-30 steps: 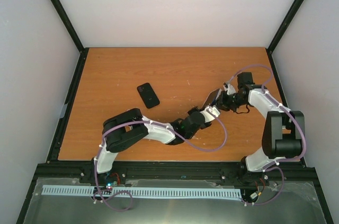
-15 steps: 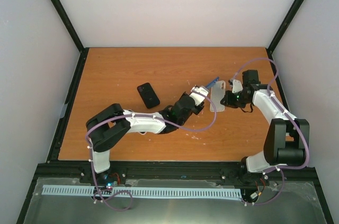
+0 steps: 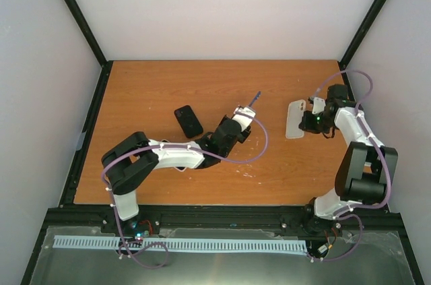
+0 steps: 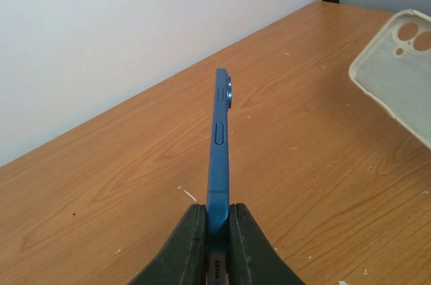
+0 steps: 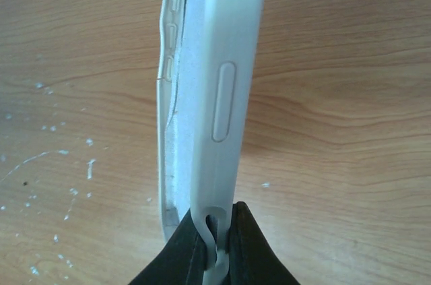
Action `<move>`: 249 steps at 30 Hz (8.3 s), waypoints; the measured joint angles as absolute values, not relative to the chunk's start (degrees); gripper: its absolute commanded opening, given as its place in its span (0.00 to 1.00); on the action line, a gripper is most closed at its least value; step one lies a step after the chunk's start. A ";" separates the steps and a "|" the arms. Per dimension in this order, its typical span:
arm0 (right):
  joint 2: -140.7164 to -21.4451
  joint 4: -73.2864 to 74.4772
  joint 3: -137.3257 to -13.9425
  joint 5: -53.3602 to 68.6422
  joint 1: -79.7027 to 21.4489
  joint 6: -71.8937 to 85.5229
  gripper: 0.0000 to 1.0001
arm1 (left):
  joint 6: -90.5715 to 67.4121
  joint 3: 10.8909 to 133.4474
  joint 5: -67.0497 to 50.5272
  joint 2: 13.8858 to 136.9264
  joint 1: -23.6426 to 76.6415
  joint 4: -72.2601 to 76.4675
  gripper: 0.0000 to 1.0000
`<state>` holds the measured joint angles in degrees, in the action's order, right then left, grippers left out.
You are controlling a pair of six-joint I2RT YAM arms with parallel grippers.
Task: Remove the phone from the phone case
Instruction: Remove the phone case from the phone, then place the phone case at the center of the board, then place the phone at the center of the board, then move the phone to the center of the board, then pick up the phone at the center of the board.
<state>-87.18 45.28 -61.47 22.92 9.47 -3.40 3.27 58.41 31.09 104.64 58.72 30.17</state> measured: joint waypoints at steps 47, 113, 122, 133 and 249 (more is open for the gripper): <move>-105.16 58.43 -86.04 36.93 7.57 -7.77 0.60 | -5.32 62.37 29.02 115.74 59.53 30.44 0.00; -89.36 41.45 -64.79 41.06 11.11 -9.37 0.63 | -27.55 82.70 -17.72 126.04 42.76 2.74 0.81; -82.37 40.95 -58.85 45.06 12.53 -13.17 0.62 | -33.28 96.27 -31.07 136.53 42.87 2.02 0.77; -85.23 41.34 -58.67 50.33 19.92 -14.22 0.62 | -36.97 108.92 -38.39 145.34 43.75 2.13 0.76; -79.81 42.65 -58.00 51.35 20.64 -16.62 0.62 | -47.29 109.80 2.74 133.53 20.36 -63.09 0.69</move>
<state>-79.81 42.65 -58.00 51.35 20.64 -16.62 -47.29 109.80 2.74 133.53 20.36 -63.09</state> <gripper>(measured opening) 0.623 0.781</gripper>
